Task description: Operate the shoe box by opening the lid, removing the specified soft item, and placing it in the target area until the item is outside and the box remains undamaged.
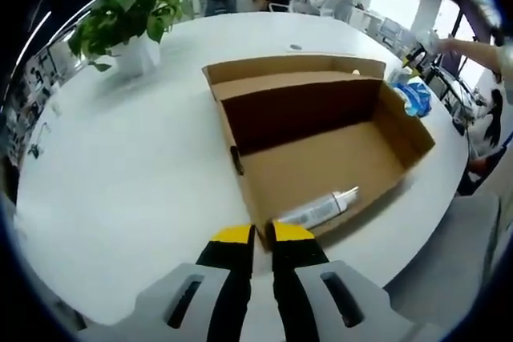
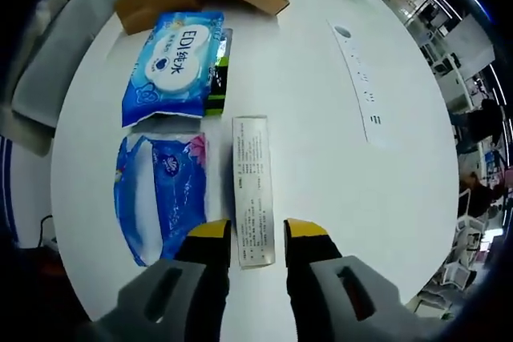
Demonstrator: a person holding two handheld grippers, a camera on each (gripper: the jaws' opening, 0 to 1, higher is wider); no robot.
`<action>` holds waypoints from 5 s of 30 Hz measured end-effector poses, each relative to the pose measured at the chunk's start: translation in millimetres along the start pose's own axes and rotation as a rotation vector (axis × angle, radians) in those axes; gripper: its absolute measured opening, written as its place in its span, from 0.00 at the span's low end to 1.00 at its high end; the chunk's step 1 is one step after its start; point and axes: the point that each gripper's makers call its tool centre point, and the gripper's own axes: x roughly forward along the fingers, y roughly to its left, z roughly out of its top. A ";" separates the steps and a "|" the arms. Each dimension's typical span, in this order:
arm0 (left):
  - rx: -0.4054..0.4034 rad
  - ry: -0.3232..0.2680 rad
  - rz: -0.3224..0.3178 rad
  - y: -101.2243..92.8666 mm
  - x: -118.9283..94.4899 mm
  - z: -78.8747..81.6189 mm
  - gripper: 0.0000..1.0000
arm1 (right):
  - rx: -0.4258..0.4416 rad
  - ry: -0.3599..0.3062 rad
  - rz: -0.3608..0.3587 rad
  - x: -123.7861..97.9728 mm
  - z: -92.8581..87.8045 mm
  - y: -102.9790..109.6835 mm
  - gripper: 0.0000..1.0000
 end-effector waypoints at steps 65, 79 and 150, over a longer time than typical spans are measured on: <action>0.873 0.392 -0.518 -63.2 39.1 19.8 0.35 | 0.532 -0.542 -0.253 -100.6 142.2 181.6 0.78; 1.034 0.469 -0.590 -69.2 53.0 0.3 0.33 | 0.618 -0.551 -0.282 -101.3 133.8 201.6 0.78; 1.042 0.347 -0.478 -63.0 77.5 6.2 0.17 | 0.609 -0.594 -0.277 -104.0 146.8 215.7 0.70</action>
